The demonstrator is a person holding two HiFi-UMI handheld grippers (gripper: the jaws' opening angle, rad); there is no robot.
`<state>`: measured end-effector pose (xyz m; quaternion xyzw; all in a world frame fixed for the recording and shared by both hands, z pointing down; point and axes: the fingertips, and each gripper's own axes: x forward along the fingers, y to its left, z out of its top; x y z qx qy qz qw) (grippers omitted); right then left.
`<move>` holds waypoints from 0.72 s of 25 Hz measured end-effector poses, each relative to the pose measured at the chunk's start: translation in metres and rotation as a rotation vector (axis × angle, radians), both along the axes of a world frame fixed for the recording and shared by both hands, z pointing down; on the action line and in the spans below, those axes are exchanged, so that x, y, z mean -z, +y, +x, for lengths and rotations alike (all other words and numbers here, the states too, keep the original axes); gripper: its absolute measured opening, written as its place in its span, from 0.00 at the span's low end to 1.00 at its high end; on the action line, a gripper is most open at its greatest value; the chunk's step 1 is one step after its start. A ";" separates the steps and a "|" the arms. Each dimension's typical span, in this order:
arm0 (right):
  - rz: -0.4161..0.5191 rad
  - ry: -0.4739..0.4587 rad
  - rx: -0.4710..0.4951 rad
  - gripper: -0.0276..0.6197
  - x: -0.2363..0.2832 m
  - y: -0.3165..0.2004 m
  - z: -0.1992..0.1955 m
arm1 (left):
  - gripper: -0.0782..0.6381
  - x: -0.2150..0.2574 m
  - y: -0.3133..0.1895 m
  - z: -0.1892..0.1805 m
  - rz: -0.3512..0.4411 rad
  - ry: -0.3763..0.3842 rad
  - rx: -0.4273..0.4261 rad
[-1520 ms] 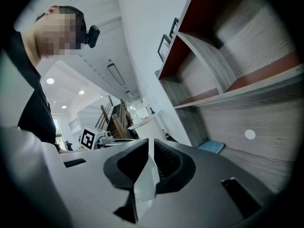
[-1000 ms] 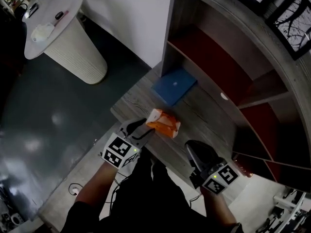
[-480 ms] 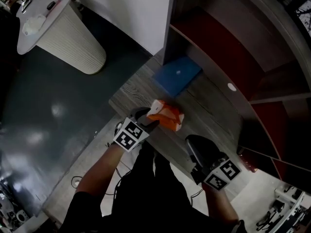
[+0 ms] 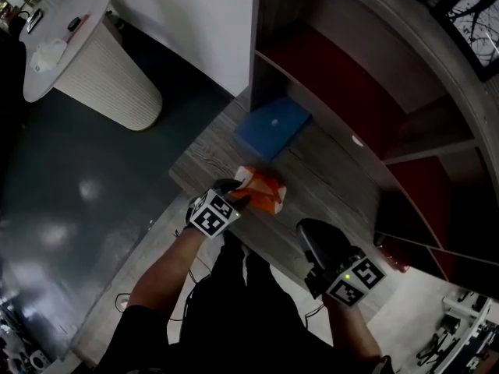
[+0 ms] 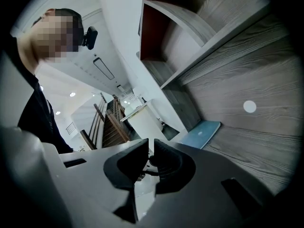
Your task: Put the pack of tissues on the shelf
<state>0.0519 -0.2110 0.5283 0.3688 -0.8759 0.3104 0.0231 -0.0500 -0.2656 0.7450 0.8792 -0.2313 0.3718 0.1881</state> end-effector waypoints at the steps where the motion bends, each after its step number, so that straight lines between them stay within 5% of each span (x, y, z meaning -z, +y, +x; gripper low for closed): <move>1: 0.004 0.000 -0.004 0.08 0.003 0.000 0.001 | 0.33 0.001 0.001 0.002 0.003 -0.003 -0.007; 6: 0.013 -0.002 -0.017 0.08 0.010 -0.001 0.004 | 0.17 0.002 0.002 0.004 0.005 0.007 -0.009; 18: 0.087 -0.031 -0.053 0.08 0.053 -0.004 0.010 | 0.15 0.082 0.004 0.011 0.046 0.124 0.026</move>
